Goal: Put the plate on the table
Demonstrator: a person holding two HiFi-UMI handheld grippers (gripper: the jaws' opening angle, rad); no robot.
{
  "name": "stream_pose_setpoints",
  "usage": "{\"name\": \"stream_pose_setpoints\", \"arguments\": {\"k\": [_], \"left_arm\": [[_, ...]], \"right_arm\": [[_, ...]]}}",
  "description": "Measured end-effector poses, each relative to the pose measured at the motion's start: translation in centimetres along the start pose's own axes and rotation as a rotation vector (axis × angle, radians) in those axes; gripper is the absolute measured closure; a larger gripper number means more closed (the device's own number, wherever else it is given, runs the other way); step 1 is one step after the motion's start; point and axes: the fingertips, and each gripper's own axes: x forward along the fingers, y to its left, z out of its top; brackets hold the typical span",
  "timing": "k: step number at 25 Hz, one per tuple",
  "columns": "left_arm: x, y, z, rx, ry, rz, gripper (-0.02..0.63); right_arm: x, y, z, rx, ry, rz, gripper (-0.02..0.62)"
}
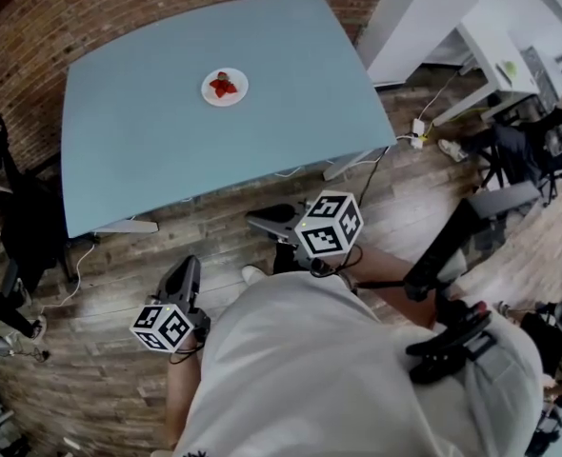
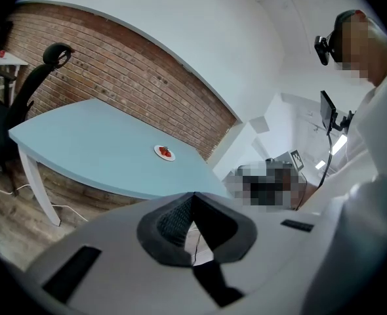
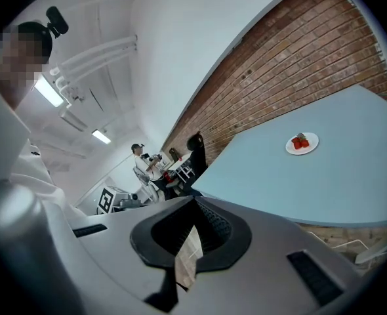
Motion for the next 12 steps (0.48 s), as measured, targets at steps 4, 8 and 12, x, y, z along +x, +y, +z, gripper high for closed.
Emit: {"name": "stream_pose_setpoints", "arguments": {"k": [4, 8, 12], "left_arm": [[-0.7, 0.3, 0.0, -0.003, -0.008, 0.01, 0.606], [-1.3, 0.3, -0.3, -0.005, -0.002, 0.021, 0.606], [-1.8, 0.3, -0.4, -0.003, -0.008, 0.021, 0.606]], "right_arm": [[0.5, 0.7, -0.2, -0.006, 0.01, 0.012, 0.589], [0.6, 1.2, -0.3, -0.013, 0.014, 0.013, 0.588], [0.6, 1.7, -0.4, -0.022, 0.013, 0.014, 0.588]]}}
